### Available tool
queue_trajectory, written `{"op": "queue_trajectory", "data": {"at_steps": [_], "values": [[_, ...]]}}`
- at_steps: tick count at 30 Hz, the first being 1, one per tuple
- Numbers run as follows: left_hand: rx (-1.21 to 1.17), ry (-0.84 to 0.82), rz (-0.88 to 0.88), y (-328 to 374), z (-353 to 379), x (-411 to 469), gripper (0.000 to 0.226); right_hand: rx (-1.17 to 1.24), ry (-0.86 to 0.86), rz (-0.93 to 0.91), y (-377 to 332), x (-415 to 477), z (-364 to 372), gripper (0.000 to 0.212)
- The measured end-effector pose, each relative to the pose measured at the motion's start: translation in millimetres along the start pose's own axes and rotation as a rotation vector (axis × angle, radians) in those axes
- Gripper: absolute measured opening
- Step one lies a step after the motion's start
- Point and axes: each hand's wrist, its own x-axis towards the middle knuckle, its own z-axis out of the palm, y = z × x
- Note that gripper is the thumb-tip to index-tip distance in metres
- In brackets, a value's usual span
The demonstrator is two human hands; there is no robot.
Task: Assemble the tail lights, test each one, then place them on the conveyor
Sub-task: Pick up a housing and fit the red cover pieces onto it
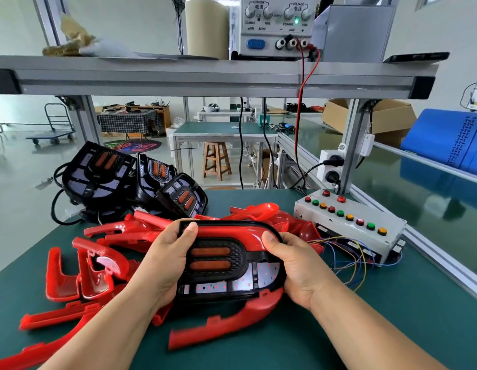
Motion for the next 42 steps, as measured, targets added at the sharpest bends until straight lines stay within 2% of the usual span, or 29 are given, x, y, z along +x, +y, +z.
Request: {"op": "queue_trajectory", "data": {"at_steps": [7,10,14,16,18,20,21,22,23,25,27,29,31,33,35,37,38,39,40,42], "values": [[0.026,0.047,-0.034,-4,2,7,0.025,-0.055,0.073,0.009,4,6,3,0.016],[0.034,0.054,-0.046,-4,3,8,0.025,-0.08,0.087,0.035,5,7,2,0.02],[0.052,0.061,-0.062,-5,1,11,0.026,-0.177,0.086,0.089,1,6,-3,0.038],[0.07,0.059,-0.071,-5,0,11,0.027,-0.49,0.061,0.05,-7,1,-7,0.053],[0.071,0.057,-0.086,-4,0,11,0.027,-0.975,0.076,-0.042,-18,-5,-12,0.065],[0.053,0.05,-0.091,-2,0,11,0.027,-1.291,0.091,-0.244,-36,-15,-15,0.049],[0.053,0.053,-0.088,-2,-1,12,0.028,-1.349,-0.011,-0.304,-47,-20,-16,0.036],[0.064,0.059,-0.086,-1,-3,14,0.028,-1.373,-0.189,-0.282,-57,-27,-15,0.029],[0.078,0.063,-0.084,0,-6,15,0.029,-1.389,-0.411,-0.179,-64,-36,-11,0.028],[0.092,0.055,-0.081,1,-11,18,0.028,-1.508,-0.756,0.063,-67,-50,-2,0.046],[0.129,0.041,-0.07,1,-16,21,0.028,-1.69,-0.869,0.122,-60,-57,9,0.059],[0.191,0.056,-0.057,-2,-19,25,0.035,-1.788,-0.891,0.089,-51,-57,17,0.059],[0.313,0.091,-0.045,-3,-22,28,0.057,-1.795,-0.913,0.045,-44,-55,18,0.05],[0.545,0.12,0.029,1,-26,28,0.069,-1.739,-0.918,0.025,-42,-48,12,0.038],[0.876,0.185,0.174,11,-28,23,0.068,-1.597,-0.896,0.053,-44,-40,4,0.025],[1.051,0.206,0.387,24,-27,11,0.049,-1.312,-0.831,0.121,-46,-34,-6,0.007],[1.052,0.158,0.445,30,-27,4,0.035,-1.164,-0.78,0.127,-46,-32,-11,0.003],[1.022,0.071,0.437,35,-26,-3,0.023,-1.024,-0.716,0.114,-47,-30,-15,0.007],[0.981,-0.047,0.379,41,-24,-14,0.02,-0.887,-0.649,0.104,-47,-28,-19,0.009],[0.948,-0.293,0.211,47,-24,-30,0.035,-0.63,-0.523,0.12,-46,-24,-22,0.022]]}}
